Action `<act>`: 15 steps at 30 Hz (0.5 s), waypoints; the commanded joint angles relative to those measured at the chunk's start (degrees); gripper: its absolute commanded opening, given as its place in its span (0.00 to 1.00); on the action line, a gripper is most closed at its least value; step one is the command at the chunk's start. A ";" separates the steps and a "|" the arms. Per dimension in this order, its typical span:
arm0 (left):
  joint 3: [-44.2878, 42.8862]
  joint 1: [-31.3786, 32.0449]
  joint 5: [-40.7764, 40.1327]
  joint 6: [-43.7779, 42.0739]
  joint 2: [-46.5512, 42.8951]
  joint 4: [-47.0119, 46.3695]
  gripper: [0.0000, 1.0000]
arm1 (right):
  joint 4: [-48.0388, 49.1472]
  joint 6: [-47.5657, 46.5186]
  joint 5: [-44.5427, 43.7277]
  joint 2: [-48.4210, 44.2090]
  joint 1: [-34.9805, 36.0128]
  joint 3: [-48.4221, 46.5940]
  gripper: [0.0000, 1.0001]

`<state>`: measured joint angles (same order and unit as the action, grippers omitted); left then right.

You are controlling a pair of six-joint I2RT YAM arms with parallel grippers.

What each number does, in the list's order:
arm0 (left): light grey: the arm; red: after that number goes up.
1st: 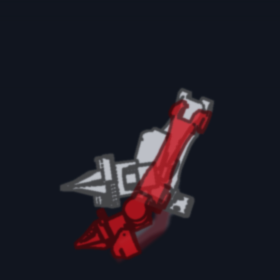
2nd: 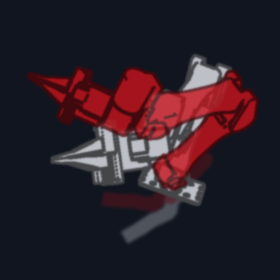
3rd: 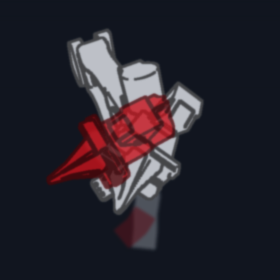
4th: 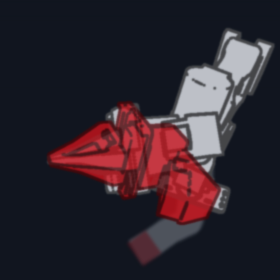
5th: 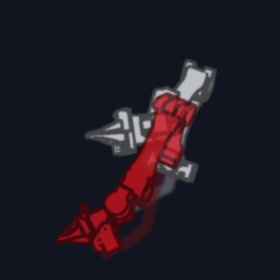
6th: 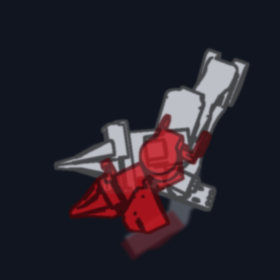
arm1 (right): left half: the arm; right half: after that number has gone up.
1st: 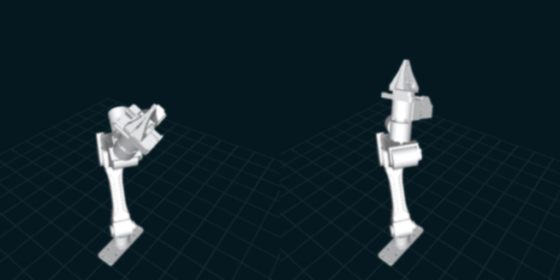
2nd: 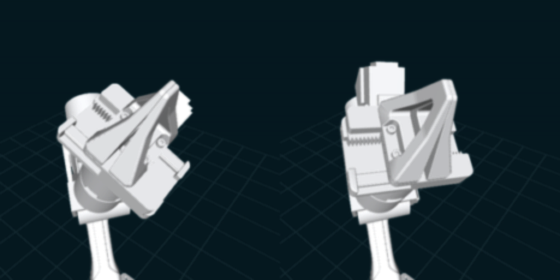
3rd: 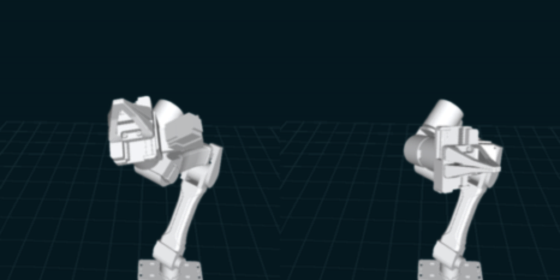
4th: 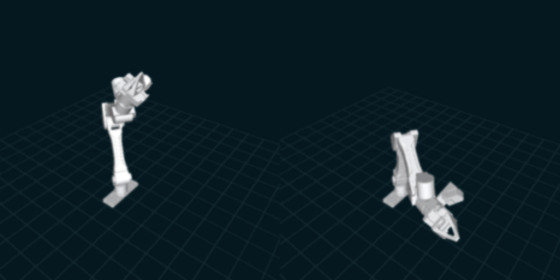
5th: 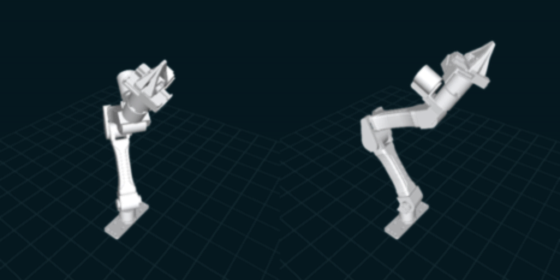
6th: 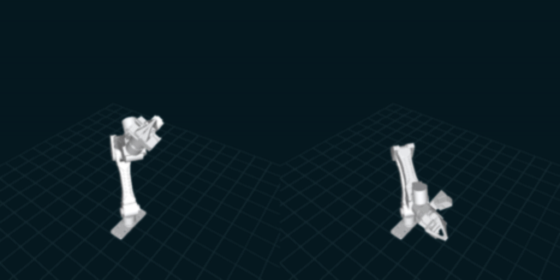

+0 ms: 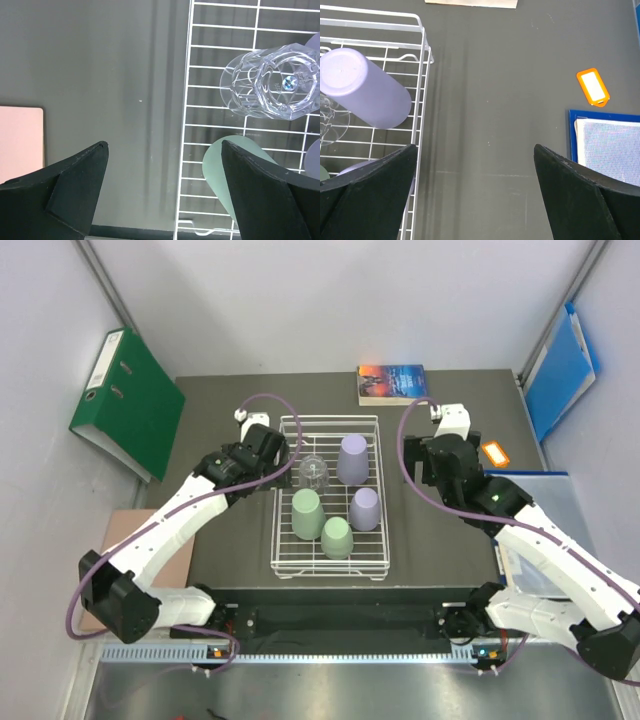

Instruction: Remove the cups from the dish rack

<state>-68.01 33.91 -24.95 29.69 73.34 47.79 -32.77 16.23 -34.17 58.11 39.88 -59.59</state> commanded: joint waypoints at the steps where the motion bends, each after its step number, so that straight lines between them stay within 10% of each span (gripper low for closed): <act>1: 1.12 0.19 0.16 1.50 -2.76 -2.88 0.99 | 0.52 -0.76 0.34 -1.94 0.73 -0.96 1.00; 15: 1.91 0.28 -3.00 2.74 -6.10 0.55 0.99 | 1.39 -1.55 8.24 1.56 1.08 -8.51 1.00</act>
<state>-66.06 33.91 -26.48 32.29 69.89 47.11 -33.43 15.55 -30.04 57.32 39.99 -61.71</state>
